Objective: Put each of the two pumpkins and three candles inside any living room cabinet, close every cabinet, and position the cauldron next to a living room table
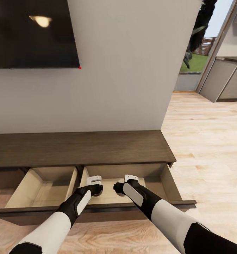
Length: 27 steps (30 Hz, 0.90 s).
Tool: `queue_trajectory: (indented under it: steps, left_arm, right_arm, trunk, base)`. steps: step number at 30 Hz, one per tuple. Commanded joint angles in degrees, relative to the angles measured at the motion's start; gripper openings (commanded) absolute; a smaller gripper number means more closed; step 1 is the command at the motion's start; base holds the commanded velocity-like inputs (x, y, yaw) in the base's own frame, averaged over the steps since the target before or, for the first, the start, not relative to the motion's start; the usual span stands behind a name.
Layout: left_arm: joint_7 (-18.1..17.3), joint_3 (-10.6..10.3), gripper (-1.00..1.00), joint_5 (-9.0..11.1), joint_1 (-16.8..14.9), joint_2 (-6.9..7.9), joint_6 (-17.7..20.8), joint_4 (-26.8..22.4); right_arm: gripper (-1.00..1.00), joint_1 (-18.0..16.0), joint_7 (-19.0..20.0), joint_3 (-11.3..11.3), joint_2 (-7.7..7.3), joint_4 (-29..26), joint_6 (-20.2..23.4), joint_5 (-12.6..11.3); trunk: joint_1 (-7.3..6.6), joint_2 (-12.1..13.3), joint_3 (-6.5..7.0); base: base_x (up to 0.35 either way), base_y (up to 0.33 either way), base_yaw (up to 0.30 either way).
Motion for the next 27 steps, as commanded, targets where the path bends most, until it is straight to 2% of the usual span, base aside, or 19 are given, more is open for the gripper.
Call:
queue_trajectory:
  steps: [1,14,27]
  left_arm:
    - [0.74,-0.42,-1.0,0.51,-0.02,0.05,0.25,-0.12]
    - [1.09,-0.43,-1.0,0.52,-0.02,0.05,0.32,-0.12]
    - [1.31,-0.43,-1.0,0.6,-0.02,0.05,0.96,-0.12]
  right_arm:
    - [-1.0,-0.06,-0.4,0.29,-0.03,-0.1,0.09,-0.3]
    - [-1.0,-0.06,-0.4,0.29,-0.03,-0.12,0.08,-0.3]
    - [-1.0,-0.1,-0.4,0.29,-0.03,-0.12,0.05,-0.3]
  trunk:
    - [0.0,-0.02,-0.05]
    - [0.0,-0.02,-0.05]
    - [2.86,-5.23,-2.38]
  base:
    - [0.136,0.0,0.0]
    - [0.031,0.0,0.0]
    - [0.0,0.0,0.0]
